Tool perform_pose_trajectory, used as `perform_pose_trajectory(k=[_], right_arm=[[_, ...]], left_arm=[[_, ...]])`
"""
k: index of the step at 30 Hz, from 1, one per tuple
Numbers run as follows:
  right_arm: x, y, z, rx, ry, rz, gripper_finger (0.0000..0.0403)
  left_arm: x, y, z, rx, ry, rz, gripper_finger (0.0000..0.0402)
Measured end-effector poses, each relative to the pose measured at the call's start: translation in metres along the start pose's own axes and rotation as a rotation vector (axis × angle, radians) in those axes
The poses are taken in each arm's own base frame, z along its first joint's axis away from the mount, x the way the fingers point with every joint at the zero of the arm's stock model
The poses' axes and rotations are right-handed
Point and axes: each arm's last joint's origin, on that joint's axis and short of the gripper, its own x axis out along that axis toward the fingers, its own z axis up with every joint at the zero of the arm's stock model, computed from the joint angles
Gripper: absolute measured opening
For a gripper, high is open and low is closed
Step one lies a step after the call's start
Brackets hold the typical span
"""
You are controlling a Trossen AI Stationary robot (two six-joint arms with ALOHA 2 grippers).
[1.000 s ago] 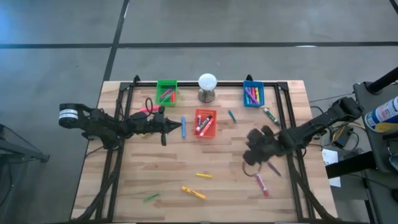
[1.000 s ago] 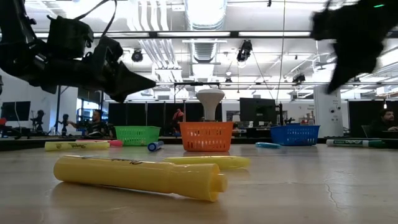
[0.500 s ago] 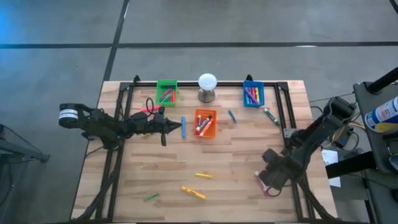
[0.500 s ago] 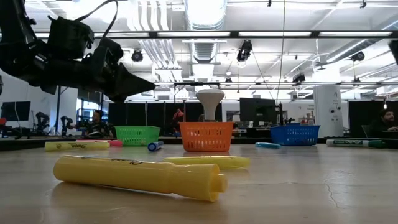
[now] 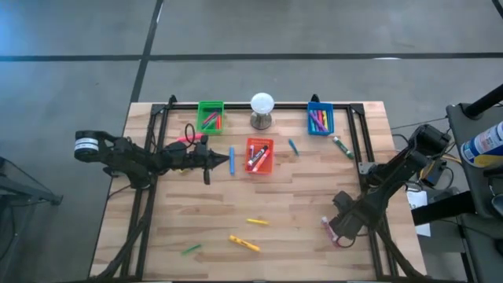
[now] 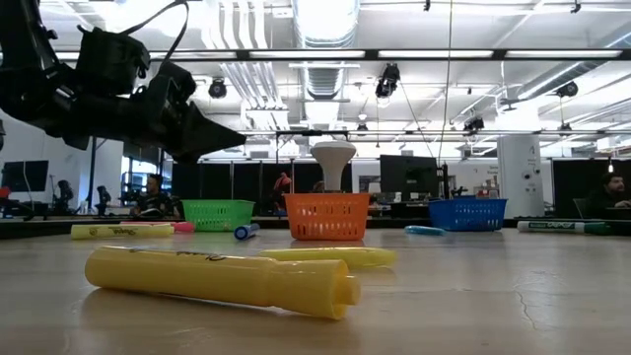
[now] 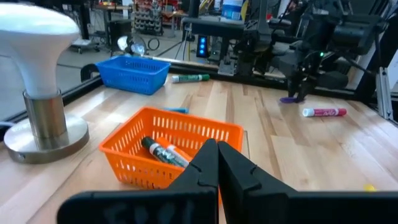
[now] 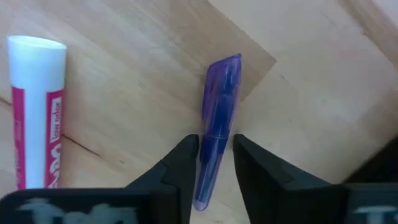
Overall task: Pick & Place Markers
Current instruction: Put the purple pen into the green bin
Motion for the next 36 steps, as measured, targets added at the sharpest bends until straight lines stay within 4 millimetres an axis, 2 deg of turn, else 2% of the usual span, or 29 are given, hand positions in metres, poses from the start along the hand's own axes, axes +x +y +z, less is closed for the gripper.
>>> perform_pose_trajectory(k=[5, 8, 13, 16, 20, 24, 29, 36], right_arm=[[-0.01, 0.003, 0.0, -0.052, -0.052, 0.075, 0.0055], [-0.03, 0.014, 0.002, -0.1, -0.183, 0.229, 0.0035], [-0.048, 0.018, 0.009, -0.183, -0.411, 0.334, 0.0034], [-0.049, 0.022, 0.02, -0.241, -0.547, 0.371, 0.0035], [-0.049, 0.033, 0.043, -0.328, -0.68, 0.472, 0.0035], [-0.045, 0.042, 0.077, -0.395, -0.859, 0.585, 0.0035], [-0.047, 0.047, 0.114, -0.46, -1.077, 0.716, 0.0035], [-0.044, 0.061, 0.161, -0.528, -1.305, 0.774, 0.0034]], left_arm=[[0.001, 0.001, -0.003, -0.016, 0.048, 0.007, 0.0], [0.004, 0.0, -0.003, -0.034, 0.056, 0.008, 0.0], [0.008, -0.003, 0.002, -0.051, 0.047, -0.008, 0.0024], [0.013, -0.01, 0.008, -0.059, 0.025, -0.076, 0.0056], [0.015, -0.029, 0.022, -0.037, -0.096, -0.199, 0.0094], [0.014, -0.041, 0.032, -0.008, -0.2, -0.263, 0.0111], [0.015, -0.043, 0.035, -0.046, -0.207, -0.275, 0.0112], [0.018, -0.045, 0.038, -0.103, -0.202, -0.288, 0.0112]])
